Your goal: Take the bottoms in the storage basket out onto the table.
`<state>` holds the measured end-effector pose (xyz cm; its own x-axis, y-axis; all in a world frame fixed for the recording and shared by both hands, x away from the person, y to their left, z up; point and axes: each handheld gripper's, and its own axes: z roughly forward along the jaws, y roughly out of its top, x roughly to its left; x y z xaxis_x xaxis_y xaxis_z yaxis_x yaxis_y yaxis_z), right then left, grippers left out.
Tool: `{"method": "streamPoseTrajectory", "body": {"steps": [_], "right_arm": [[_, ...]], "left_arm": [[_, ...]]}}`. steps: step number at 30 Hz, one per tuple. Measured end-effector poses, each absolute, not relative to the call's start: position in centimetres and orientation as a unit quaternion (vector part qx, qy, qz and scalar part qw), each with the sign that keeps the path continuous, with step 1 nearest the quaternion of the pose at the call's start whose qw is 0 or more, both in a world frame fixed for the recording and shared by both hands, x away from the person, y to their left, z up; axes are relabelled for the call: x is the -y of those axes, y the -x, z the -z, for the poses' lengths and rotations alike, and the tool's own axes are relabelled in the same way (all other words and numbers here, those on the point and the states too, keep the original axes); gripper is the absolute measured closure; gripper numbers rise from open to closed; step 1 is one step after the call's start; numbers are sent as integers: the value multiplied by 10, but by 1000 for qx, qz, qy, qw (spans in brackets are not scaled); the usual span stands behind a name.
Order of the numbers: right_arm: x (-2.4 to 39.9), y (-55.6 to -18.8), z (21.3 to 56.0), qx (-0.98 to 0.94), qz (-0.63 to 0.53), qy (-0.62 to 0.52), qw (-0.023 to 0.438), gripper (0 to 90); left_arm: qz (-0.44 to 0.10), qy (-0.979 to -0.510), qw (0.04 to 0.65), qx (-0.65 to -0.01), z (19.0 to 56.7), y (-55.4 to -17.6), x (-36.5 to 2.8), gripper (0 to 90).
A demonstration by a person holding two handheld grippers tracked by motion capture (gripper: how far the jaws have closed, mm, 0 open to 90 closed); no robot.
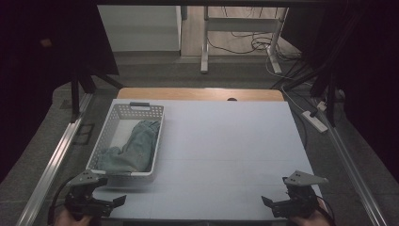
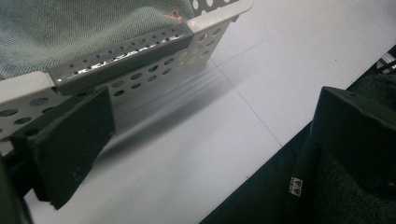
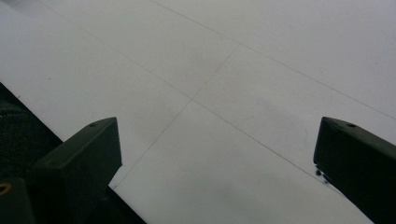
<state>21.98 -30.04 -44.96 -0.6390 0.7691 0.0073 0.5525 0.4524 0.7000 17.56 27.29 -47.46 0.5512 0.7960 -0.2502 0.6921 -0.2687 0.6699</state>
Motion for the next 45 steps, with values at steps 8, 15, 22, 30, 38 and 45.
{"method": "streamPoseTrajectory", "body": {"steps": [8,15,22,30,38,45], "right_arm": [[302,-222,450,-835,-345,-402,147,12],[302,-222,450,-836,-346,-401,144,12],[301,-222,450,-838,-344,-398,143,12],[299,-222,451,-844,-336,-393,145,13],[298,-222,451,-846,-331,-392,146,13],[297,-222,452,-851,-326,-385,147,13]], "left_arm": [[-63,-793,381,-472,475,-177,-274,0],[-62,-796,377,-470,475,-177,-273,0],[-60,-796,375,-471,475,-178,-273,0],[-59,-796,376,-471,476,-178,-273,0],[-76,-794,383,-466,472,-176,-273,0],[-75,-792,391,-463,470,-177,-274,0]]}}
